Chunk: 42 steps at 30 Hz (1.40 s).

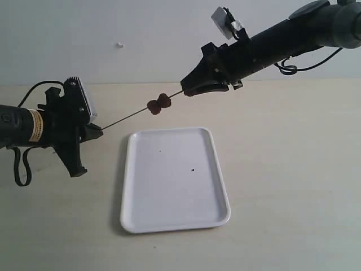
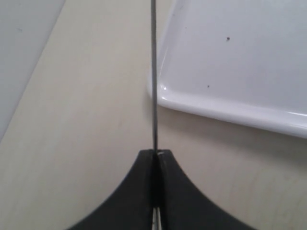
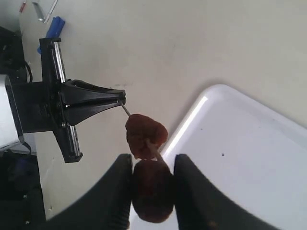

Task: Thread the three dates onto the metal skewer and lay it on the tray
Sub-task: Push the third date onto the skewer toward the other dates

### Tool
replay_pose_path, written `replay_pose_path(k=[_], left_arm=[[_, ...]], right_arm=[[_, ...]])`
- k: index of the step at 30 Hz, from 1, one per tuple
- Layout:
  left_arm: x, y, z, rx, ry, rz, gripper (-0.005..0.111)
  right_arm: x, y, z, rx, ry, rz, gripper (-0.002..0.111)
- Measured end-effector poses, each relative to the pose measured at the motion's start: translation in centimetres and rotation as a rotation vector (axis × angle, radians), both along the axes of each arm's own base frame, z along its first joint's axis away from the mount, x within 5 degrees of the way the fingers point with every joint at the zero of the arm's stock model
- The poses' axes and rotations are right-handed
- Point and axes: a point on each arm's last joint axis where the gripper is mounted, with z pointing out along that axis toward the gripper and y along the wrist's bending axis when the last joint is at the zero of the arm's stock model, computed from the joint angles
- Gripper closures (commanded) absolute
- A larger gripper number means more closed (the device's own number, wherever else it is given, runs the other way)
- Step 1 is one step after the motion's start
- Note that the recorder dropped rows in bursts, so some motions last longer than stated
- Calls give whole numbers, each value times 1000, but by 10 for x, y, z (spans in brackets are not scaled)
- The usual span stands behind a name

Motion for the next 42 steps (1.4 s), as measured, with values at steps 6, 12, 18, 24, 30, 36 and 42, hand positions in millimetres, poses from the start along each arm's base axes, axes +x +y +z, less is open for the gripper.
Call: replay_pose_path(k=[6,12,18,24,30,36,42], left_arm=[[0,-4,2,-38,-13,-28,107],[-1,-6,4,-58,-19,-42,107],[-1,-6,4,-66,-22,-48,107],[-1,-6,4,-60,-20,-43,107],[0,-3,2,-32,-12,-23,107],[2,-1,2,-44,-1,25,107],[3,4,1,-38,16,66,107]], right_arm=[[0,0,0,-2,0,1,79],[1,0,-9,-3,18,2,79],[2,0,-16,-1,32,1,81],[3,0,-15,6,32,-2,84],[5,1,-11,9,12,-1,84],[6,1,-5,22,-4,-7,84],[10,-8,-1,62,-22,-38,84]])
